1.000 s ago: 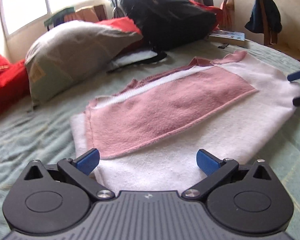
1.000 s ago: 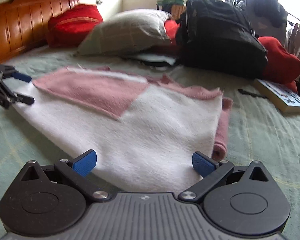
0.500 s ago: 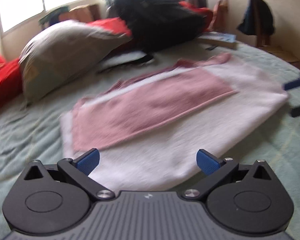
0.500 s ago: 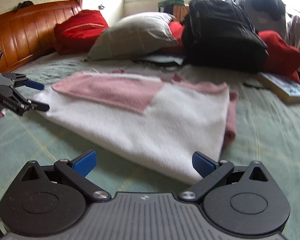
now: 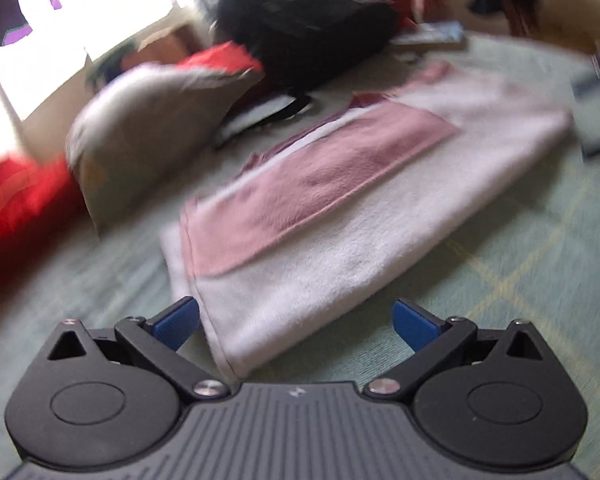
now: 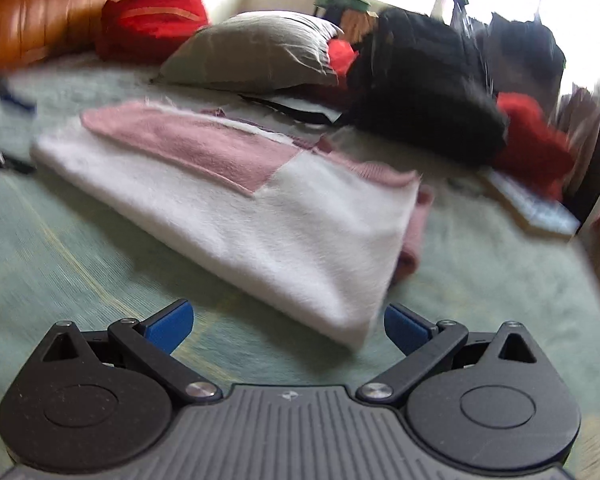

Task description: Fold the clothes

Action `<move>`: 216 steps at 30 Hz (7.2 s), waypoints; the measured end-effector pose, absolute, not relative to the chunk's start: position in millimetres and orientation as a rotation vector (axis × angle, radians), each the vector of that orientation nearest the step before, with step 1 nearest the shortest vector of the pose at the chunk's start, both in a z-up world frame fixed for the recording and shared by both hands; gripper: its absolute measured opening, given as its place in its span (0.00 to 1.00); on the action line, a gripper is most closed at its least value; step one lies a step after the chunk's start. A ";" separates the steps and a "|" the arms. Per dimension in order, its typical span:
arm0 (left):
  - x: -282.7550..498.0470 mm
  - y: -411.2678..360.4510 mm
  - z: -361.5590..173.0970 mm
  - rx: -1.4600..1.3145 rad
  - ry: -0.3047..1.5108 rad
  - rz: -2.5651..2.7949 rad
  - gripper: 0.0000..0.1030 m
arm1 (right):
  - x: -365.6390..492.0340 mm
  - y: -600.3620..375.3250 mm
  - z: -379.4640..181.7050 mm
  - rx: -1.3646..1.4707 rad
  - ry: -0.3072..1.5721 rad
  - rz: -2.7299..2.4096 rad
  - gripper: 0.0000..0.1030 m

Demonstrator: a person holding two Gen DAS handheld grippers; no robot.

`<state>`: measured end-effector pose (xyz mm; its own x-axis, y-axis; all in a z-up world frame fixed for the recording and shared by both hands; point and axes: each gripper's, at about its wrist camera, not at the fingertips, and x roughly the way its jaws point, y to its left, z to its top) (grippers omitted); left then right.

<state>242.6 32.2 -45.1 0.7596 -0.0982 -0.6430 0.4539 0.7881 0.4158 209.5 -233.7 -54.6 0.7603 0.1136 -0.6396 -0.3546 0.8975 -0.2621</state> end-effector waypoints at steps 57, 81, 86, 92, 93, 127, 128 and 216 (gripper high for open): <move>291.6 -37.7 -120.3 1.398 0.344 -0.203 0.99 | 274.2 -161.0 -104.3 -1.203 0.496 0.133 1.00; 295.7 -59.3 -155.6 1.460 0.371 -0.242 0.07 | 267.3 -130.6 -152.7 -1.465 0.451 0.164 0.14; 290.5 -54.0 -141.4 1.412 0.375 -0.234 0.10 | 268.7 -137.7 -132.3 -1.370 0.468 0.190 0.11; 281.0 -49.1 -104.8 1.357 0.343 -0.206 0.10 | 258.4 -140.1 -96.7 -1.304 0.454 0.184 0.10; 276.9 -48.8 -99.3 1.360 0.343 -0.208 0.10 | 255.2 -140.3 -89.4 -1.293 0.457 0.190 0.10; 76.5 -28.0 -90.1 1.384 0.460 -0.332 0.10 | 57.2 -137.5 -74.1 -1.217 0.595 0.364 0.11; 75.7 -28.4 -90.5 1.386 0.461 -0.336 0.10 | 55.6 -138.4 -74.5 -1.218 0.594 0.365 0.11; 226.4 45.1 -67.6 -0.066 0.833 -0.305 0.89 | 177.9 -198.8 -59.1 0.033 0.724 0.177 1.00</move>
